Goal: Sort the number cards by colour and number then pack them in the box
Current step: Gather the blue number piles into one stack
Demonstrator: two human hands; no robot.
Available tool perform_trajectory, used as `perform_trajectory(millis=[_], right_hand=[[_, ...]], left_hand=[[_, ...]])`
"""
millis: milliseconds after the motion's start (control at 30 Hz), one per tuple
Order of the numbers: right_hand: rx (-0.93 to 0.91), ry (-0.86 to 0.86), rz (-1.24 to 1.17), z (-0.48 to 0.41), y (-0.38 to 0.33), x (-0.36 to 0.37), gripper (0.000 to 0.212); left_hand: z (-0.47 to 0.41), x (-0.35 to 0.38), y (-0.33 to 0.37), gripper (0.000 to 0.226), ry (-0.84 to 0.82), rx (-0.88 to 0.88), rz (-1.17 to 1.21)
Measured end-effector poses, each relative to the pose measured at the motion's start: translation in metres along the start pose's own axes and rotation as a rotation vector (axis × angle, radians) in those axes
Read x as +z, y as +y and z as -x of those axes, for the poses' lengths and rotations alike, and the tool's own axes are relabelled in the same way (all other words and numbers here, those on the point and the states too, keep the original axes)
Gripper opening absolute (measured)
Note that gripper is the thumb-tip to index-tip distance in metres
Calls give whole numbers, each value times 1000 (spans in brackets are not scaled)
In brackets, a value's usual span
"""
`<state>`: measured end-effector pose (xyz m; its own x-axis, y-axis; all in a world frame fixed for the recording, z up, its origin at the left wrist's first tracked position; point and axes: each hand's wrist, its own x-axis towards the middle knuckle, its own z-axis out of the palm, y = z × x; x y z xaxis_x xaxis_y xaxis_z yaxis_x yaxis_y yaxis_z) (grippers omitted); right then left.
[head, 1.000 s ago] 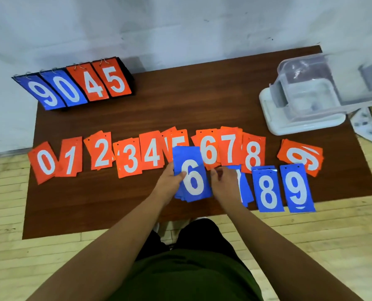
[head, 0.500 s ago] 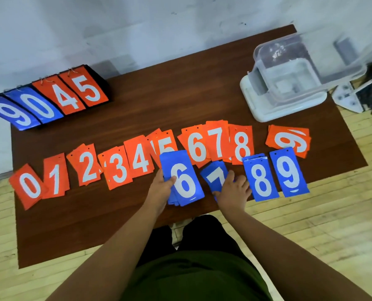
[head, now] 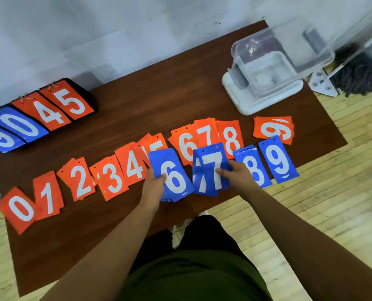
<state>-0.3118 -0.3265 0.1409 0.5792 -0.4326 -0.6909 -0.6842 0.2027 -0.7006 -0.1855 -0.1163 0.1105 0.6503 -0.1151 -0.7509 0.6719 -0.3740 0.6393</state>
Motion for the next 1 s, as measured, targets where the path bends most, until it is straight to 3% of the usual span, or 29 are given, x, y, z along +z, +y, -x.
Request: perform_trajectory(millis=[133,267,367,467,533,600,667,800,867,1000], right_hand=[[-62,40,-41,0,-15,-4,13],[36,107,-385,-1,-13,-10,15],[70,90,-462,-3,-8,-17,20],[4,87,-172,-1,-2,-9,22],[-68,130,102,-4,5,3,35],[-133,186,352,-5,11,12,44],[-158,230,521,-7,17,15,49],[-165,331,551,-12,34,-10,48],[-134,454,806,-15,50,-29,51],[-19,345,1118,-10,77,-36,53]], left_hand=[[-1,21,13,43,-81,8,-110],[-1,37,23,46,-69,25,-267],[-2,43,22,48,-88,32,-241],[9,57,21,35,-265,29,-54],[22,69,22,30,-405,-3,64],[26,78,19,28,-479,23,28],[26,82,16,30,-473,94,-75],[19,84,12,33,-365,85,-24],[17,82,13,34,-350,66,3],[15,77,9,30,-298,52,32]])
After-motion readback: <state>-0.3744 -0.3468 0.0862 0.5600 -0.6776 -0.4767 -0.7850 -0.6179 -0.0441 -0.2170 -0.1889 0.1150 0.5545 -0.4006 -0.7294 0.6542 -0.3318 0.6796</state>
